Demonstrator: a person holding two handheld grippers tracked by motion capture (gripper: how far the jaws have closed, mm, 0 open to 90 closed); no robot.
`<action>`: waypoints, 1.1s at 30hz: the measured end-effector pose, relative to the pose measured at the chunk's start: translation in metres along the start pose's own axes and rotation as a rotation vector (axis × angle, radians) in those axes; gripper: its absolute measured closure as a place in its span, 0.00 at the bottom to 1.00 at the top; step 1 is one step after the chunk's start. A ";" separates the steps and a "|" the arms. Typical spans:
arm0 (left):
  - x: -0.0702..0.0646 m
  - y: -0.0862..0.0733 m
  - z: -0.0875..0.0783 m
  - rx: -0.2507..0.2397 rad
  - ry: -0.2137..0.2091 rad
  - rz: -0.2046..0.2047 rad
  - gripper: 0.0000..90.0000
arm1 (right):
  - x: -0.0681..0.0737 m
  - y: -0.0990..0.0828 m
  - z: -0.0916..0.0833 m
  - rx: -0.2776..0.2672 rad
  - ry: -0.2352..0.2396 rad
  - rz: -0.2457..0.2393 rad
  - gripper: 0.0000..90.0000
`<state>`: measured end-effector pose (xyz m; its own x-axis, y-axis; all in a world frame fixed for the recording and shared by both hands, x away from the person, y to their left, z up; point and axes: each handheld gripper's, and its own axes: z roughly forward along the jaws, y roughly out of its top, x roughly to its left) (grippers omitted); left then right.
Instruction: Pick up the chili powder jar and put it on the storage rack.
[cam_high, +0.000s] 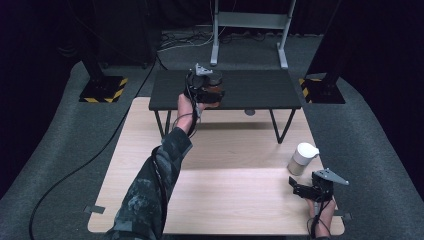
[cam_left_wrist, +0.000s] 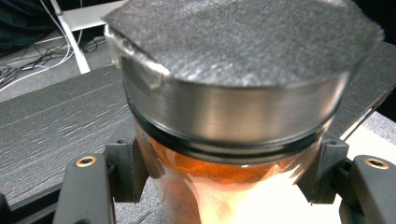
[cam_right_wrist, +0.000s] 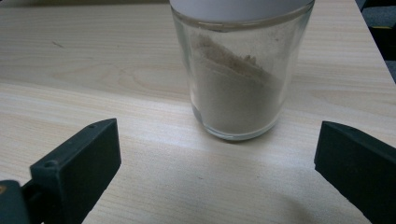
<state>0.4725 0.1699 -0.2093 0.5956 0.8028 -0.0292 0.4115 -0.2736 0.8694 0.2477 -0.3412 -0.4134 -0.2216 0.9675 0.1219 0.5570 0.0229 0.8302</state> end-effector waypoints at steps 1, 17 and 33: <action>0.000 0.000 0.000 0.000 0.000 0.000 0.35 | 0.000 0.000 0.000 0.000 0.000 0.000 0.00; -0.003 0.027 -0.019 0.160 -0.037 0.060 0.09 | -0.001 -0.001 0.000 -0.004 0.003 0.007 0.00; -0.033 -0.027 -0.054 0.291 -0.119 0.191 0.02 | -0.001 0.000 0.000 0.000 0.001 0.009 0.00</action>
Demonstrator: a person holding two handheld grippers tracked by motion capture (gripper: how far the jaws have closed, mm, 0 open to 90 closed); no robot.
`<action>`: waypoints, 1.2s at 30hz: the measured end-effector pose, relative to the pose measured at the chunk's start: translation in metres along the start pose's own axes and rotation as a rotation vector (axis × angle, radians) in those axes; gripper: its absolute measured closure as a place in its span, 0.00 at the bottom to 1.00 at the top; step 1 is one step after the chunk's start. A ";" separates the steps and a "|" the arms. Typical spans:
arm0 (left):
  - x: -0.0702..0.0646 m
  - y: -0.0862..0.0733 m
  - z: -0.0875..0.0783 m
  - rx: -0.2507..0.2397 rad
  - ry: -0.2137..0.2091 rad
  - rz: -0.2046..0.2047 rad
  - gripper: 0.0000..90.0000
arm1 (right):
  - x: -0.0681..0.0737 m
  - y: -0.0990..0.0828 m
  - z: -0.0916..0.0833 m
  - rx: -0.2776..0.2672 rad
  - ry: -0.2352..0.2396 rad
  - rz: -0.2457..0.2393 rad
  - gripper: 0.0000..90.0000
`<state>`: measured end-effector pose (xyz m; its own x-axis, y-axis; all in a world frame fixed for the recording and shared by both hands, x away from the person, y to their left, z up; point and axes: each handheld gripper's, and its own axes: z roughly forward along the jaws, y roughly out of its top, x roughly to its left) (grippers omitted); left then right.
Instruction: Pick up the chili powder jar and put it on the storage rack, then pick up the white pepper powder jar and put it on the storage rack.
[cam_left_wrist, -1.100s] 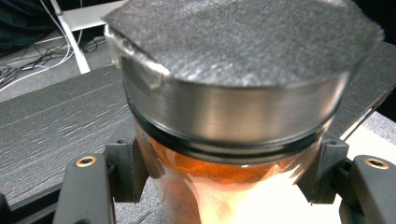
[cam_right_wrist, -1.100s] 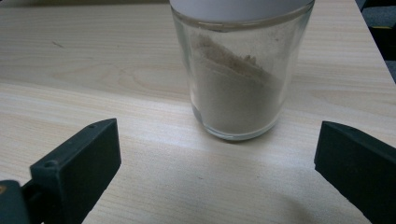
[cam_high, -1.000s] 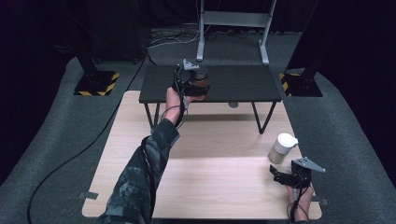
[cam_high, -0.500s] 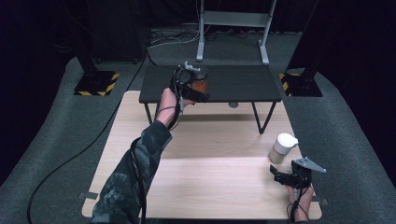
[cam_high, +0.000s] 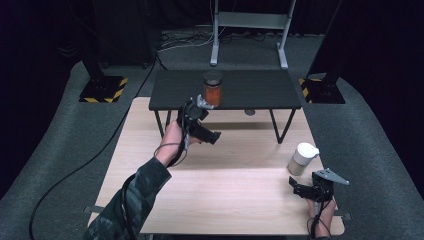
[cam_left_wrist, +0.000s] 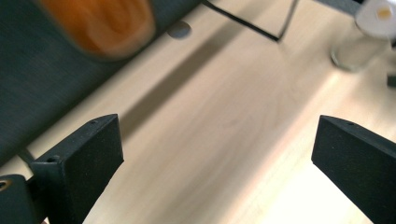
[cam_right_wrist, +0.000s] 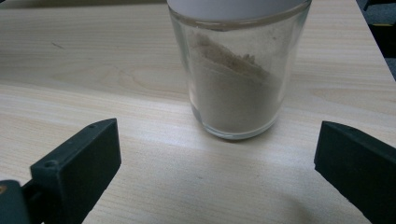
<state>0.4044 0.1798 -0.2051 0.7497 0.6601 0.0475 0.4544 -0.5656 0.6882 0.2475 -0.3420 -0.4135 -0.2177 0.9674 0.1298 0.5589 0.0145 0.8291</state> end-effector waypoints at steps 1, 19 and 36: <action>0.000 0.000 0.000 0.000 0.000 0.000 0.01 | 0.000 0.000 0.000 0.000 0.000 0.000 0.00; -0.047 -0.120 0.026 -0.035 0.024 -0.052 0.00 | 0.000 0.000 0.000 0.000 0.005 -0.008 0.00; -0.058 -0.186 0.023 -0.056 0.075 -0.191 0.00 | 0.002 0.000 0.000 0.002 0.000 -0.017 0.00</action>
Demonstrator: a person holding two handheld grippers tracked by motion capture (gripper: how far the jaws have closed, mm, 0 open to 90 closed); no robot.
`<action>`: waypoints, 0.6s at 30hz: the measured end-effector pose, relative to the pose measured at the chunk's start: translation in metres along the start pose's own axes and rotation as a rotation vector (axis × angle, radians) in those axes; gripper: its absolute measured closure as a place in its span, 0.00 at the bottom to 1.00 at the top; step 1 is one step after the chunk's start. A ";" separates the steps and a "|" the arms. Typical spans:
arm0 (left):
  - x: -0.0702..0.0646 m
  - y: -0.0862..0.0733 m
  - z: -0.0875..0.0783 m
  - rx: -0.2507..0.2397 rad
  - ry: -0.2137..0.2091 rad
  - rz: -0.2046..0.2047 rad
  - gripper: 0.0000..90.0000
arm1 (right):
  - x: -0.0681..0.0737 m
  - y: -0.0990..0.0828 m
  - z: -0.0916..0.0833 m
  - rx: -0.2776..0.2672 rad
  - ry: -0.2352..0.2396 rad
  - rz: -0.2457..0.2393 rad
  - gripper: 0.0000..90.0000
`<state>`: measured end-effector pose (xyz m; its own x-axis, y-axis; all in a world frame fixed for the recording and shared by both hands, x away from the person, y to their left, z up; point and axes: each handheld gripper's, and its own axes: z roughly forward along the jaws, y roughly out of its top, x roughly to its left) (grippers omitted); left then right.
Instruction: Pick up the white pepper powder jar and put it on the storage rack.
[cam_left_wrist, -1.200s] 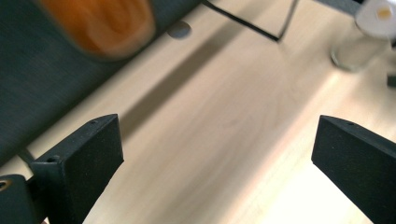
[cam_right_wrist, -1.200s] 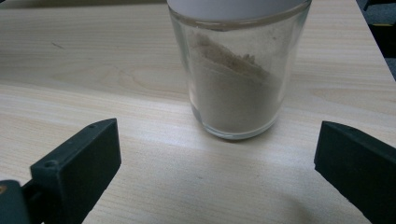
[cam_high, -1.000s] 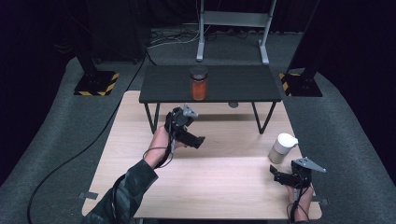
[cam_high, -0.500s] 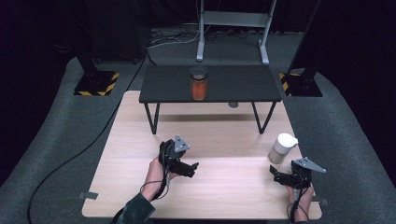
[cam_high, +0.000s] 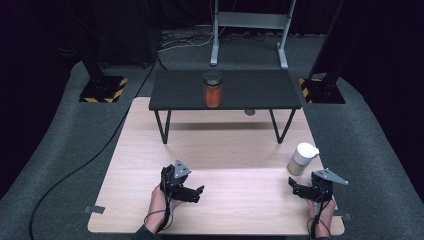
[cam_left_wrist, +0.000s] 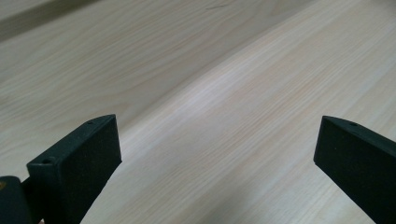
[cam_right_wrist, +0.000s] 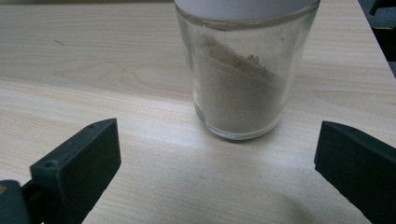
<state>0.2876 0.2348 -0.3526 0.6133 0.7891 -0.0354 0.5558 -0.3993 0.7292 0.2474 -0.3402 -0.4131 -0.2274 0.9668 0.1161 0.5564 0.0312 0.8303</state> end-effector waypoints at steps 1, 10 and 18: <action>0.000 0.000 0.000 0.000 0.000 0.000 0.00 | 0.000 0.000 0.000 0.000 0.000 0.000 0.00; 0.000 -0.031 0.009 0.034 0.085 -0.063 0.00 | 0.002 0.000 0.000 0.001 -0.008 -0.005 0.00; -0.003 -0.042 0.016 0.049 0.124 -0.089 0.00 | 0.004 0.000 0.000 -0.002 -0.016 -0.014 0.00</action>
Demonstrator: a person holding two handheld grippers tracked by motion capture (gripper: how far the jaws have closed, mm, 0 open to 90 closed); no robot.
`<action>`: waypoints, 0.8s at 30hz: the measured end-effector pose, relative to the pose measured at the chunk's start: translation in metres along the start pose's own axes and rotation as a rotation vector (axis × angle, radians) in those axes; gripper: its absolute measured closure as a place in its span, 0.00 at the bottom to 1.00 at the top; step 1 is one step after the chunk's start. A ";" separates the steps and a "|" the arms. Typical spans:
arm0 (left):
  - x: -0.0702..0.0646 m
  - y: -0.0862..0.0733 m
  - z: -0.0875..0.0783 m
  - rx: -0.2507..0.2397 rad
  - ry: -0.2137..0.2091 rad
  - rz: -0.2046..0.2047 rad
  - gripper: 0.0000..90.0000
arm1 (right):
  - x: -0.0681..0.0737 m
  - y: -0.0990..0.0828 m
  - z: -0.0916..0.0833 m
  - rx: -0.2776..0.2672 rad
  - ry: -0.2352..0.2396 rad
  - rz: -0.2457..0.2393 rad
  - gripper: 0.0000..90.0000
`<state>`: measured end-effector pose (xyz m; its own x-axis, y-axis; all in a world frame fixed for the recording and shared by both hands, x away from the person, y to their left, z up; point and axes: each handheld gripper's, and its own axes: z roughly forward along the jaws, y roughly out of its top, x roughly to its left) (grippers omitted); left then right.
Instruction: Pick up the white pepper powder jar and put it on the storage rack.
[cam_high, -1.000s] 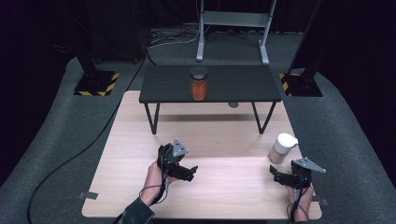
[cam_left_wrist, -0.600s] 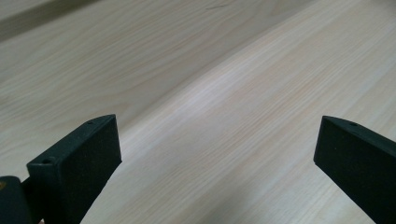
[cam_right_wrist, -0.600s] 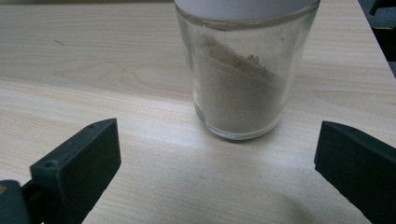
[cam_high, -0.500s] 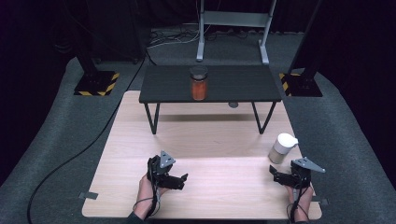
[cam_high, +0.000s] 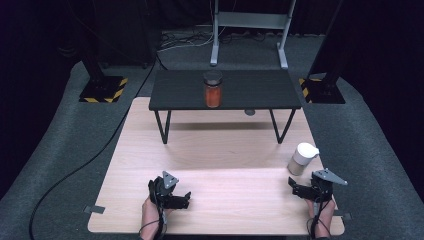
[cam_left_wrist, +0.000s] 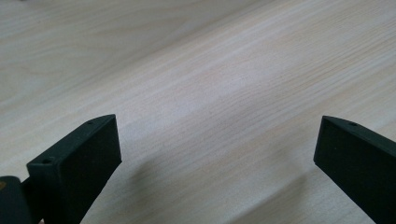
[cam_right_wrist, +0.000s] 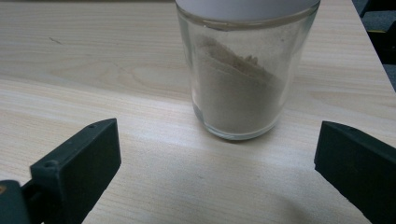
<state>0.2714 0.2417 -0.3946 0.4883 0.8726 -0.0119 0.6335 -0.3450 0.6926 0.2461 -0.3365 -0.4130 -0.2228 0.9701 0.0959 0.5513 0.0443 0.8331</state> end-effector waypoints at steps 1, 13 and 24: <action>0.000 0.000 0.001 0.009 0.000 0.002 0.00 | 0.000 0.000 0.000 0.003 0.001 -0.001 0.00; 0.002 -0.005 0.004 0.000 -0.012 -0.018 0.00 | 0.004 0.001 0.000 0.004 -0.011 -0.015 0.00; 0.002 -0.005 0.004 -0.001 -0.012 -0.019 0.00 | 0.005 0.012 -0.007 -0.063 -0.020 -0.009 0.00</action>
<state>0.2714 0.2441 -0.4010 0.4833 0.8748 -0.0339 0.6419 -0.3278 0.6932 0.2464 -0.3326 -0.3988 -0.2105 0.9745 0.0777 0.4979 0.0385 0.8664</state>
